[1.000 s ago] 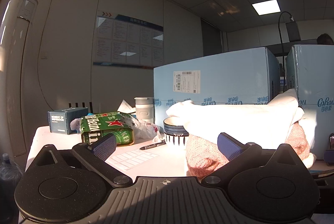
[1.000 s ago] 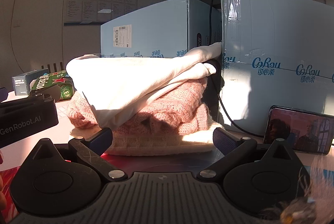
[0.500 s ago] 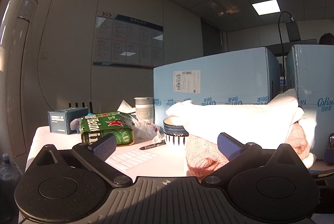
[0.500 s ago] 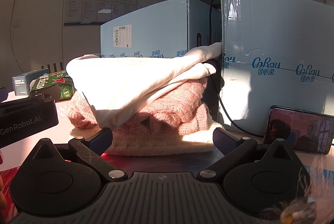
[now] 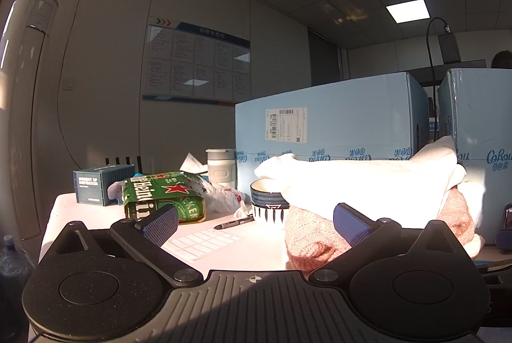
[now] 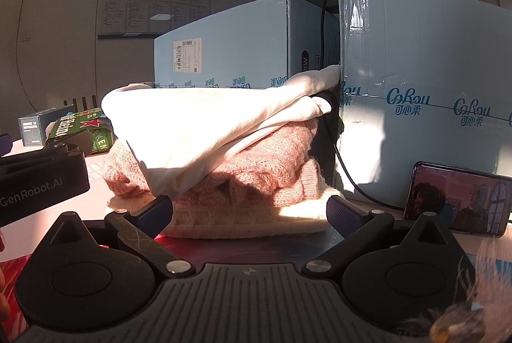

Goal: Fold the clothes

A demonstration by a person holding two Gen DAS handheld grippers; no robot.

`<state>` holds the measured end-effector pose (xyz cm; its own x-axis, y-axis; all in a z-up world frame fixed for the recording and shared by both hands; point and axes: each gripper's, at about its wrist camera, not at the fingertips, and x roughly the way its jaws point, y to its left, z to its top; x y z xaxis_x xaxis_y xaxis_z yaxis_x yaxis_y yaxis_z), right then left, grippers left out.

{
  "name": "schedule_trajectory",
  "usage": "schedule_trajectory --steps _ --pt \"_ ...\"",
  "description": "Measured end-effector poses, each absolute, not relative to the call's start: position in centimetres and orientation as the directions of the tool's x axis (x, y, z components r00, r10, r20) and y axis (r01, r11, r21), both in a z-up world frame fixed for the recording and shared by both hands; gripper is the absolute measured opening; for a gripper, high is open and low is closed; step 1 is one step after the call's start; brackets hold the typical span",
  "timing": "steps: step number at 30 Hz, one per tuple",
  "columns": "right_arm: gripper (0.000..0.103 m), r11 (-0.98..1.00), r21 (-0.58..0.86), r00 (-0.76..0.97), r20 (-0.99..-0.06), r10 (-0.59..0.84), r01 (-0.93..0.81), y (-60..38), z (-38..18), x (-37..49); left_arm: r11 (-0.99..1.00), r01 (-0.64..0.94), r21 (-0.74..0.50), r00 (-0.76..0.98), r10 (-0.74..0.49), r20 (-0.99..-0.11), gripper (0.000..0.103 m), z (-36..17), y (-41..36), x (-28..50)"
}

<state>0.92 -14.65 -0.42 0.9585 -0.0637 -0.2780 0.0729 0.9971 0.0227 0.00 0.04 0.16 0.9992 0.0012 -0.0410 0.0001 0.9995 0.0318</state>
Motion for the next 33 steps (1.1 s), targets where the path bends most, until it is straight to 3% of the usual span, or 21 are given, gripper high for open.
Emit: schedule_trajectory --steps 33 --pt "0.103 0.995 0.028 0.965 -0.25 -0.082 0.091 -14.74 -0.39 0.39 1.0 0.013 0.028 1.0 -0.012 -0.025 0.103 0.17 0.08 -0.25"
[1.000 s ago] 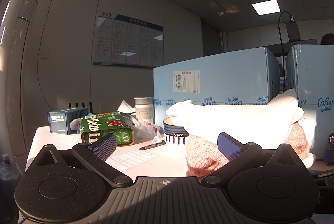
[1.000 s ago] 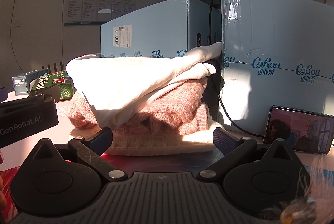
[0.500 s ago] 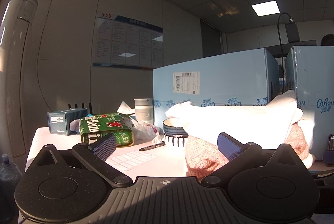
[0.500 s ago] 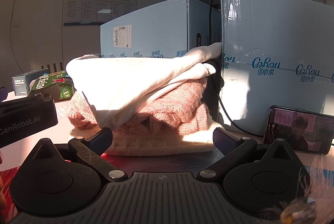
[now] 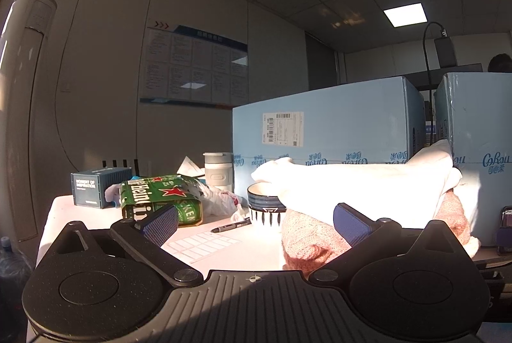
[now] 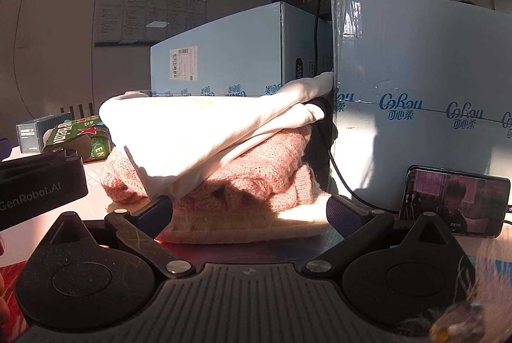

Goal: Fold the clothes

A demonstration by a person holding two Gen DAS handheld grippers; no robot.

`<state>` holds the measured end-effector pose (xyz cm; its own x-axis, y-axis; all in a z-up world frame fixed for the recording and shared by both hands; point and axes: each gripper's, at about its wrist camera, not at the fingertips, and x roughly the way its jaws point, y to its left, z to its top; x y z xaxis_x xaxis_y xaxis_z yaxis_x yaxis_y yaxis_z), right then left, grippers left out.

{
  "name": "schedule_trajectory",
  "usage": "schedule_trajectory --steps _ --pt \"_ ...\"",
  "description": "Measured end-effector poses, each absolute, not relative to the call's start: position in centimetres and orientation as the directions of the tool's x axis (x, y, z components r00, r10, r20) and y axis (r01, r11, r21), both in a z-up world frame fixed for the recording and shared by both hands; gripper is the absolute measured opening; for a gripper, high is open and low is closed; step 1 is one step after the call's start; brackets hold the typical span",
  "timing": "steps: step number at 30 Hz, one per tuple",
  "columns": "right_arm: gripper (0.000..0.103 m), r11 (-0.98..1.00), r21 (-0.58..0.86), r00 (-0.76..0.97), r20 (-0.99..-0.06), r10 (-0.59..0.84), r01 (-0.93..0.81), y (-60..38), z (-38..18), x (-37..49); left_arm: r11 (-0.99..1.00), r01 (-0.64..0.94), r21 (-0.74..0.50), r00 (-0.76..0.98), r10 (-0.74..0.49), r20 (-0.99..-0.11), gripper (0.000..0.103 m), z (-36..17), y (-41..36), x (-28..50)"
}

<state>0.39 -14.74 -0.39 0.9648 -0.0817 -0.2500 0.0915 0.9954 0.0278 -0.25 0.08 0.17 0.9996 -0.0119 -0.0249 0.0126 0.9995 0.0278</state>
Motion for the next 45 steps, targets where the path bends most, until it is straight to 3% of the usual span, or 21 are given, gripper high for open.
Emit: schedule_trajectory --steps 16,26,30,37,45 --pt "0.103 0.99 0.004 0.974 -0.177 -0.139 0.142 -14.4 -0.1 -0.8 0.999 -0.022 0.024 1.0 0.022 0.011 0.103 0.2 0.1 -0.9" --pt "0.103 0.976 -0.004 0.974 -0.064 -0.218 0.218 -14.2 0.3 -2.5 1.0 0.001 -0.011 1.0 -0.001 -0.003 0.103 0.3 0.7 -1.0" --pt "0.103 0.964 0.01 0.964 -0.007 -0.267 0.267 -14.2 0.5 -3.7 0.994 0.102 -0.035 0.995 -0.103 -0.02 0.103 0.3 1.0 -0.8" --pt "0.103 0.956 0.061 0.957 0.007 -0.289 0.288 -14.6 1.9 -7.0 0.979 0.199 -0.05 0.974 -0.192 0.123 0.103 0.7 0.7 -3.7" --pt "0.103 0.922 0.113 0.928 -0.009 -0.372 0.37 -17.1 3.3 -12.9 0.924 0.375 -0.069 0.921 -0.363 0.143 0.103 2.6 -1.7 -7.0"
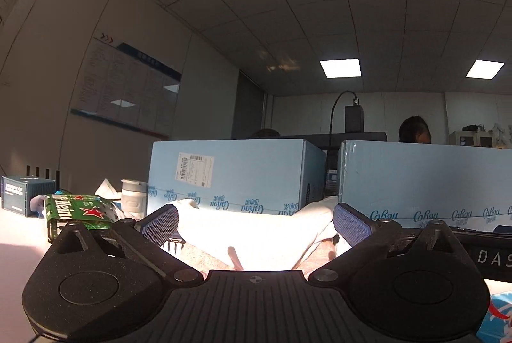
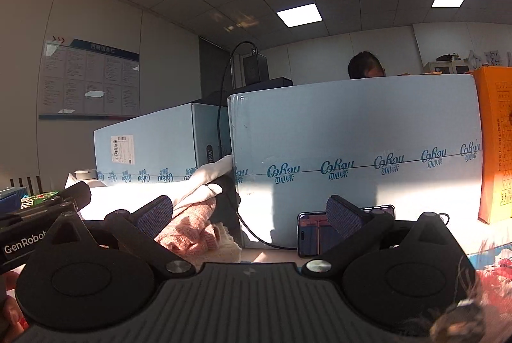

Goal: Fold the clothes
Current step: 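Move both tools toward the crumpled brown leather jacket by the cardboard box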

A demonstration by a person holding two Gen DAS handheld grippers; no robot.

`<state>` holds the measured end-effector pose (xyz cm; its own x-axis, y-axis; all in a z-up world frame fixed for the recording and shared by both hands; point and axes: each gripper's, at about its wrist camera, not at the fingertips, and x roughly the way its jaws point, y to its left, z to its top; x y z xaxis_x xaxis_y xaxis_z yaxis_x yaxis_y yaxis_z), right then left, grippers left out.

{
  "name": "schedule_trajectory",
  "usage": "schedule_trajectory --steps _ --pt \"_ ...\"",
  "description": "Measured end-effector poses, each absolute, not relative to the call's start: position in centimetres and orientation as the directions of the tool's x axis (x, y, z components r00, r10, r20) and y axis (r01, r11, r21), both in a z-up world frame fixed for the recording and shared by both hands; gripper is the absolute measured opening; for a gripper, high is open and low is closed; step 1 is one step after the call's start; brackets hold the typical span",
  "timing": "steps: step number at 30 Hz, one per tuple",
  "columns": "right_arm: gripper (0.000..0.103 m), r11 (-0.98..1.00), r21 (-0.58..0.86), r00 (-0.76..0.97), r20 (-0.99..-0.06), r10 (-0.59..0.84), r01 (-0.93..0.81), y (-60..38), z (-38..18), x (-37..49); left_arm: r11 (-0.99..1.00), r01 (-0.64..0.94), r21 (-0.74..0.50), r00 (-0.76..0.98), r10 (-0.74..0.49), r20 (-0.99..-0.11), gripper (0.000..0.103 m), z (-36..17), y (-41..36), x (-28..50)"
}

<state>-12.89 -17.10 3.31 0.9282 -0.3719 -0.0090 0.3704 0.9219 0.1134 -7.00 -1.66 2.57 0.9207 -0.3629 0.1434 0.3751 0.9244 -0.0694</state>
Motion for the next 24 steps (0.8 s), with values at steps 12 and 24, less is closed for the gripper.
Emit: schedule_trajectory --steps 12,24 --pt "0.103 0.726 0.221 0.755 -0.094 -0.649 0.651 -24.5 2.6 -25.2 0.667 0.737 0.104 0.658 -0.745 0.113 0.103 4.2 -11.6 -12.5" --pt "0.103 0.265 0.415 0.388 -0.244 -0.889 0.87 -34.3 -0.2 -43.5 0.16 0.964 0.212 0.183 -0.979 -0.094 0.103 3.4 -28.1 -21.5"
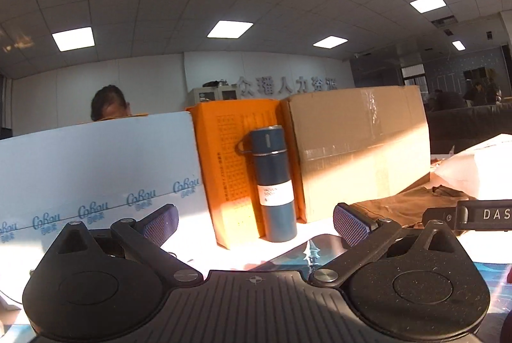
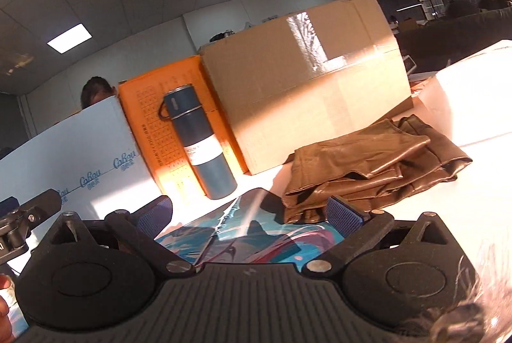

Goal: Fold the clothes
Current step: 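Move both tools toward the crumpled brown leather jacket by the cardboard box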

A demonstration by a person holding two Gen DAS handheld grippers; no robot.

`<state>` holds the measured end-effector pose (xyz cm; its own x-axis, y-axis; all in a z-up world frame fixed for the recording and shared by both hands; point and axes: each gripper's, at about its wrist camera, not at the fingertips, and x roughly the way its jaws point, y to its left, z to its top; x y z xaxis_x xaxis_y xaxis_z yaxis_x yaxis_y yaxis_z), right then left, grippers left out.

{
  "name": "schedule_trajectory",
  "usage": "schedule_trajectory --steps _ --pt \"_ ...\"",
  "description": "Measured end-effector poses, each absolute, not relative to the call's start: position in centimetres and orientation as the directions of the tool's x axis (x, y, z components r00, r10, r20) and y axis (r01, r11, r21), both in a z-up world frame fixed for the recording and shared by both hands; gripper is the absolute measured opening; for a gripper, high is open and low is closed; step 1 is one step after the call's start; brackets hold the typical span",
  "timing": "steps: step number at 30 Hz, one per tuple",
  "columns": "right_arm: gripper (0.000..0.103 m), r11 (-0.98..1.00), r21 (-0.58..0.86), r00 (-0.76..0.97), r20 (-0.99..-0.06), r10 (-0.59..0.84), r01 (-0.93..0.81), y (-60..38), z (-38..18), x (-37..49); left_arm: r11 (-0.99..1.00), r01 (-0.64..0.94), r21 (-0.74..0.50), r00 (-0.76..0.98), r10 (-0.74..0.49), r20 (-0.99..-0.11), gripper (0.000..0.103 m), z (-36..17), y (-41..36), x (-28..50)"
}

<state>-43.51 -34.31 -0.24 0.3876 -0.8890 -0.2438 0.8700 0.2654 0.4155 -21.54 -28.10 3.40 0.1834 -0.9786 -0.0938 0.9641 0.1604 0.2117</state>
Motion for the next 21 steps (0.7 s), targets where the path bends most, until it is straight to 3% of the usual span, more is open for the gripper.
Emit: schedule_trajectory --steps 8,16,21 --pt "0.103 0.083 0.595 0.372 -0.381 -0.846 0.8 -39.5 -3.3 -52.7 -0.037 0.863 0.504 0.042 -0.989 -0.145 0.103 -0.1 -36.8 -29.6" --pt "0.103 0.077 0.747 0.482 -0.344 -0.806 0.66 -42.5 -4.6 -56.7 -0.118 0.678 0.725 0.001 -0.987 -0.162 0.093 -2.7 -42.4 -33.5" --pt "0.103 0.054 0.815 0.527 -0.322 -0.787 0.577 -43.6 -4.6 -57.9 -0.183 0.569 0.801 -0.027 -0.979 -0.204 0.091 -3.9 -43.5 -34.4"
